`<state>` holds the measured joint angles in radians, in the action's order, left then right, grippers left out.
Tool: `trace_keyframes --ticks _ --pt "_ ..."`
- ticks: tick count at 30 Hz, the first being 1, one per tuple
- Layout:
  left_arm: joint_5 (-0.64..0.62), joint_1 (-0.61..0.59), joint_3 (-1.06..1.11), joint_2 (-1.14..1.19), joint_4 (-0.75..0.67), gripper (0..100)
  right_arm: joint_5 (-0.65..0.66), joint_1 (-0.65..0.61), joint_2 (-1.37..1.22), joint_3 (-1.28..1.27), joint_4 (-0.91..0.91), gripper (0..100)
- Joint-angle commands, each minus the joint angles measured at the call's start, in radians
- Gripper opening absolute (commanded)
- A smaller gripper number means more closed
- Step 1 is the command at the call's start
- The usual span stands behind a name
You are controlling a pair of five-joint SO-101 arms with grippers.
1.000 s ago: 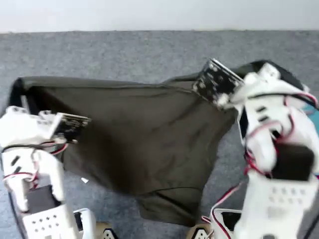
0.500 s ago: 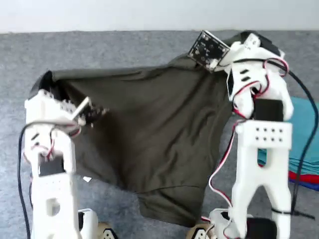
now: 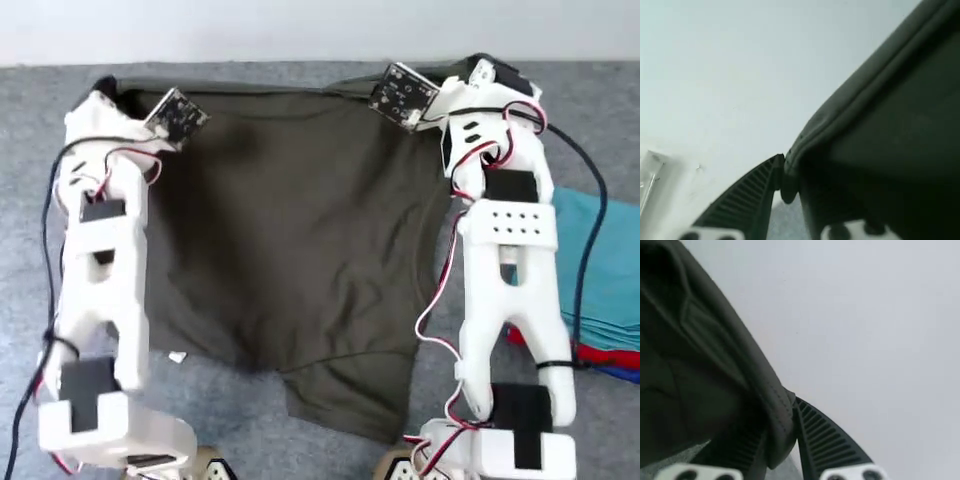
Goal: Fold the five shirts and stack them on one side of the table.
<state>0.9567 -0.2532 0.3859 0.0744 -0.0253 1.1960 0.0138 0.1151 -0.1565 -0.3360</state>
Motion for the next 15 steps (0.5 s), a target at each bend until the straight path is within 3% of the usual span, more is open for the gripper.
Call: trace_keyframes --ticks 1,6,15 --pt "0.074 0.0 -0.081 0.035 -0.017 2 -0.008 -0.019 0.007 0.006 0.019 1.0" --pt "0.091 0.0 -0.079 0.054 -0.003 2 -0.068 -0.03 0.015 0.012 -0.127 1.0" --pt "0.051 0.0 -0.084 -0.014 0.407 1 -0.249 -0.033 0.134 0.008 -0.556 1.0"
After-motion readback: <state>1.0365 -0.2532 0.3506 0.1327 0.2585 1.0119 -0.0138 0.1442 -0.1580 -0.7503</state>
